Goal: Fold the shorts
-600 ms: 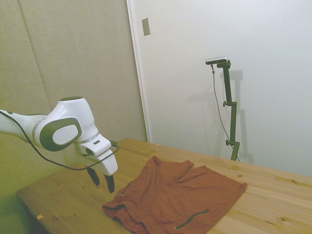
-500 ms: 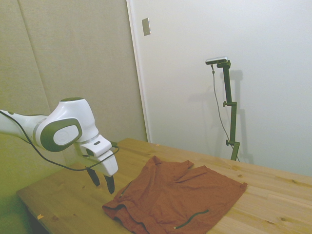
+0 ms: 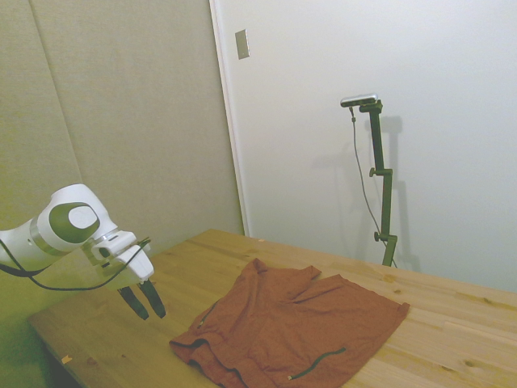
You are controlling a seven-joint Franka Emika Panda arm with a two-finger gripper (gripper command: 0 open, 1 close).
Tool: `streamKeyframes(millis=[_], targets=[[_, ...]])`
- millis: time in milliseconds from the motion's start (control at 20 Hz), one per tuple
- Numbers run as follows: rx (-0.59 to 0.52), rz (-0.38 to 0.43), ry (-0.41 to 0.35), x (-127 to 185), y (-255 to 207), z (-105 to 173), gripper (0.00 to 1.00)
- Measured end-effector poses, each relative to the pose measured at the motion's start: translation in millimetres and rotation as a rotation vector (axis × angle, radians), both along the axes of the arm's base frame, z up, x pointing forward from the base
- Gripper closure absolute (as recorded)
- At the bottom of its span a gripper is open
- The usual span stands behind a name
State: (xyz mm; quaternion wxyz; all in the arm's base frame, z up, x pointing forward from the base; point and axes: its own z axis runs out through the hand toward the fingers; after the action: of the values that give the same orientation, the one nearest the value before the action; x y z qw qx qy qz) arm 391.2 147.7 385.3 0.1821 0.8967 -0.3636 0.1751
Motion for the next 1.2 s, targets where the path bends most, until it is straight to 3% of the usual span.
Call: streamKeyframes(millis=[250, 350, 800, 1200], targets=[[-0.300, -0.064, -0.003, 8, -12, -15, 0.00], [-0.354, -0.071, 0.013, 10, -7, -24, 0.00], [-0.360, -0.063, 0.090, 33, -2, -55, 0.00], [-0.397, -0.124, 0.144, 42, -22, -64, 0.00]])
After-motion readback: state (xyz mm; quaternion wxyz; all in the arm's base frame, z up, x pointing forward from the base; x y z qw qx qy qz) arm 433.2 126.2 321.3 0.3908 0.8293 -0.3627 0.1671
